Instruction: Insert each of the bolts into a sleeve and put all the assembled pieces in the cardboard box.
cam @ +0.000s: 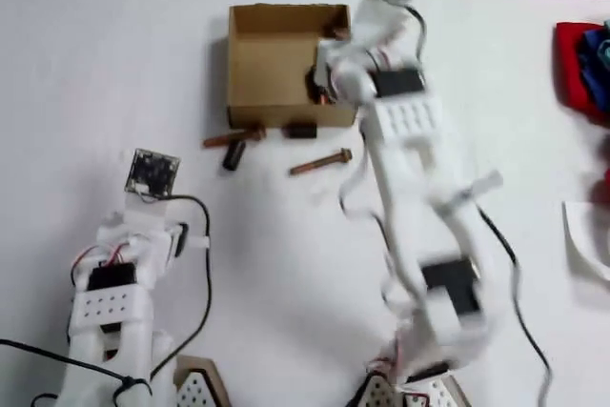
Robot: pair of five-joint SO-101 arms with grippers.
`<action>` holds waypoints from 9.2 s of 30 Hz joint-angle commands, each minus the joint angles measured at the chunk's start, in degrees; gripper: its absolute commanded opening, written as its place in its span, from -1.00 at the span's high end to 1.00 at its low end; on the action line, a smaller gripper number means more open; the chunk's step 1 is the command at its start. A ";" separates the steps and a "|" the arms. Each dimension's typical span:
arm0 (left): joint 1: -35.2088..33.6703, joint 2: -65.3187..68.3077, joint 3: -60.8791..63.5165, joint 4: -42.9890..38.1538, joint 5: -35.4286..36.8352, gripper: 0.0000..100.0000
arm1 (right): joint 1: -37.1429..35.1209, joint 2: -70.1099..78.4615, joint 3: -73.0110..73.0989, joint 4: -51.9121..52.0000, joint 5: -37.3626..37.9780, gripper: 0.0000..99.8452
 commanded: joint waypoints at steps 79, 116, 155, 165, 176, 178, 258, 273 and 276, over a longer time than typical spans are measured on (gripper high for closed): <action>-0.18 -0.62 0.22 -1.23 -0.26 0.51 | -1.27 53.23 -75.25 16.57 2.37 0.89; -10.20 -0.62 0.22 -7.38 13.54 0.62 | -23.52 61.58 -74.90 43.65 -20.92 0.51; -10.11 -0.53 0.22 -7.38 13.45 0.62 | -21.23 62.81 -74.20 37.41 -23.47 0.79; -10.11 -0.53 0.22 -7.38 13.45 0.62 | -22.29 63.69 -74.20 36.62 -23.47 0.72; -10.11 -0.53 0.22 -7.30 13.45 0.62 | -20.88 66.59 -74.90 35.21 -23.47 0.80; -10.11 -0.53 0.22 -7.30 13.45 0.62 | -20.53 66.33 -74.90 35.21 -23.47 0.91; -6.15 -0.88 1.54 -7.03 7.47 0.62 | 1.98 -4.35 46.95 -1.10 24.44 0.80; 4.75 1.67 -30.29 20.66 2.46 0.62 | 4.44 -11.56 56.97 -9.01 23.82 0.96; 9.67 10.81 -41.63 26.46 -2.73 0.62 | 4.70 -17.54 63.21 -13.58 23.82 0.96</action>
